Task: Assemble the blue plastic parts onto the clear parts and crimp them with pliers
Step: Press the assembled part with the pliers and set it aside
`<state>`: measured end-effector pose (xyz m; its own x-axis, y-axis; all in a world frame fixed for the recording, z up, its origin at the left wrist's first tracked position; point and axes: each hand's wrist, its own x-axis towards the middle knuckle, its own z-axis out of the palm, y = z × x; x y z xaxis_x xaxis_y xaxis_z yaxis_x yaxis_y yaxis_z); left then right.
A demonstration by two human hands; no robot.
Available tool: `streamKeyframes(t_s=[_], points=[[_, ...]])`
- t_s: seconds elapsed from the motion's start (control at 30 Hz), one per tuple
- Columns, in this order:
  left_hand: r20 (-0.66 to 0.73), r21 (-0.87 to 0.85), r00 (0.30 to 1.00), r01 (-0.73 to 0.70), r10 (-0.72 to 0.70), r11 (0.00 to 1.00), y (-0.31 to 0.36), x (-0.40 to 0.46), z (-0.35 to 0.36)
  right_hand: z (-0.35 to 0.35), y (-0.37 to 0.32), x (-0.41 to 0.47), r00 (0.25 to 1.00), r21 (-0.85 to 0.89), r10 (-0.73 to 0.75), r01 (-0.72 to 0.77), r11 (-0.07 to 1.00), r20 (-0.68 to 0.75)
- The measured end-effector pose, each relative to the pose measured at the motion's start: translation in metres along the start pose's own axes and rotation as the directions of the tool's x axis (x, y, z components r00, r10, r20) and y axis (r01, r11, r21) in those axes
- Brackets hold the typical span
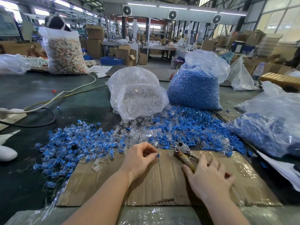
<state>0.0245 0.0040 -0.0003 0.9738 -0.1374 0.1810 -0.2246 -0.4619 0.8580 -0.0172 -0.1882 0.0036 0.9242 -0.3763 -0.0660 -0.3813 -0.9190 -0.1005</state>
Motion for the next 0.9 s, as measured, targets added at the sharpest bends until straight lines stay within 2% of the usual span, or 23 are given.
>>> streamKeyframes(t_s=[0.07,0.17,0.23,0.33,0.4,0.47,0.53,0.6,0.73,0.9], points=[[-0.011,-0.017,1.0,0.02,-0.02,1.0,0.001,0.001,-0.001,0.0,0.008,0.0,1.0,-0.03,-0.012,0.012,0.999,0.025],[-0.025,-0.056,0.997,0.069,-0.07,0.996,0.004,0.003,-0.003,0.001,0.009,-0.004,0.985,-0.16,-0.131,0.112,0.981,-0.114],[-0.029,-0.15,0.991,0.124,-0.13,0.981,0.006,0.003,-0.004,-0.002,0.007,-0.005,0.961,-0.212,-0.215,0.176,0.961,-0.174],[-0.027,-0.333,0.968,0.228,-0.251,0.915,0.011,0.005,-0.002,-0.013,0.002,-0.002,0.951,-0.193,-0.266,0.235,0.953,-0.155],[-0.024,-0.421,0.95,0.274,-0.312,0.865,0.013,0.007,-0.002,-0.023,-0.003,0.002,0.94,-0.107,-0.326,0.315,0.943,-0.106],[-0.006,-0.523,0.93,0.311,-0.368,0.793,0.016,0.008,-0.003,-0.037,-0.012,0.002,0.925,0.151,-0.38,0.374,0.915,0.012],[0.011,-0.573,0.913,0.341,-0.409,0.746,0.018,0.011,-0.005,-0.051,-0.021,-0.001,0.908,0.455,-0.382,0.271,0.848,0.171],[0.011,-0.597,0.902,0.353,-0.432,0.721,0.02,0.014,-0.006,-0.065,-0.027,-0.002,0.869,0.604,-0.385,0.132,0.786,0.311],[-0.031,-0.569,0.896,0.349,-0.443,0.745,0.022,0.02,-0.007,-0.077,-0.032,-0.004,0.804,0.669,-0.382,-0.027,0.743,0.457],[-0.064,-0.566,0.875,0.364,-0.479,0.74,0.023,0.023,-0.01,-0.074,-0.034,0.003,0.742,0.7,-0.442,-0.05,0.713,0.503]])
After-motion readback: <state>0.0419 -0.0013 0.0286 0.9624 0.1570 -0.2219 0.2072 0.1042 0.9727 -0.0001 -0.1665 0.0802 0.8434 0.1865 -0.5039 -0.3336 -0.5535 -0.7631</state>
